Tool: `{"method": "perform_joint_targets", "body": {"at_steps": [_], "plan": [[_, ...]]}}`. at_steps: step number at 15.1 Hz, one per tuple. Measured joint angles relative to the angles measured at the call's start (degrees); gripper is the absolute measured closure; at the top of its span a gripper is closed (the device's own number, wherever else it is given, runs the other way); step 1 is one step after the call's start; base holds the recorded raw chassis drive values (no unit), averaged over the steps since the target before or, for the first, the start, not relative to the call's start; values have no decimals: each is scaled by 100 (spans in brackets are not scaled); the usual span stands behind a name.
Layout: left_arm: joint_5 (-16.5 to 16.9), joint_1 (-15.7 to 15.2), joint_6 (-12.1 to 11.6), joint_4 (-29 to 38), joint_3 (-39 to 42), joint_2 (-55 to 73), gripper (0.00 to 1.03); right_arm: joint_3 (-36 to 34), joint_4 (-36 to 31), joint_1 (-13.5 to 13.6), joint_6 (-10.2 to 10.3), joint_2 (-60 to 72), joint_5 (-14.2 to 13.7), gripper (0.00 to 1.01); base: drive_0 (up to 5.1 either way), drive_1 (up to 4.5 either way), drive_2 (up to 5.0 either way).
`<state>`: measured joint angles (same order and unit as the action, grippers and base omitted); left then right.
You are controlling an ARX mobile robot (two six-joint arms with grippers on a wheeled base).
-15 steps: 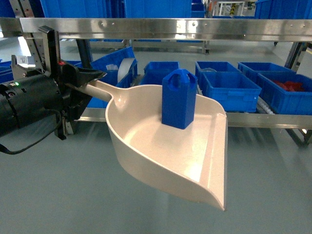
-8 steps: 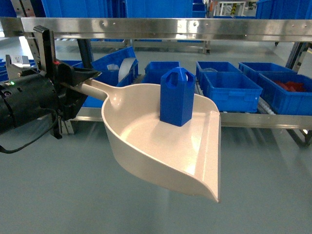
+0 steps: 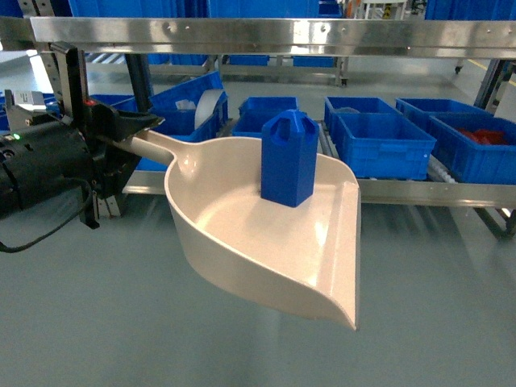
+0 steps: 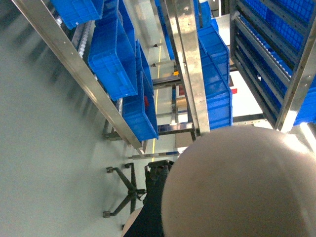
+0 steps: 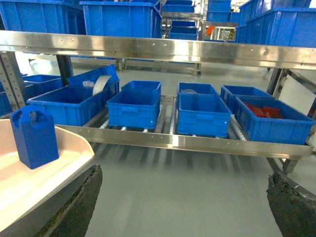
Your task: Place part in tray to right shelf
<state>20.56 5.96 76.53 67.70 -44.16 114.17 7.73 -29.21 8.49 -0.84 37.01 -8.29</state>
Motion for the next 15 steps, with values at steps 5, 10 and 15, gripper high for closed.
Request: {"method": "perform_joint_targets", "body": {"at_steps": [5,10,15], "plan": [[0,0,0,0,0,0,89,0,7,0,0,0,2,3,0,0,0],[4,-4,0,2,0,0,89,0,4,0,0,2,2,3,0,0,0],[-2,-4,0,2,2,0,89,0,9,0,0,2,2,3,0,0,0]]}}
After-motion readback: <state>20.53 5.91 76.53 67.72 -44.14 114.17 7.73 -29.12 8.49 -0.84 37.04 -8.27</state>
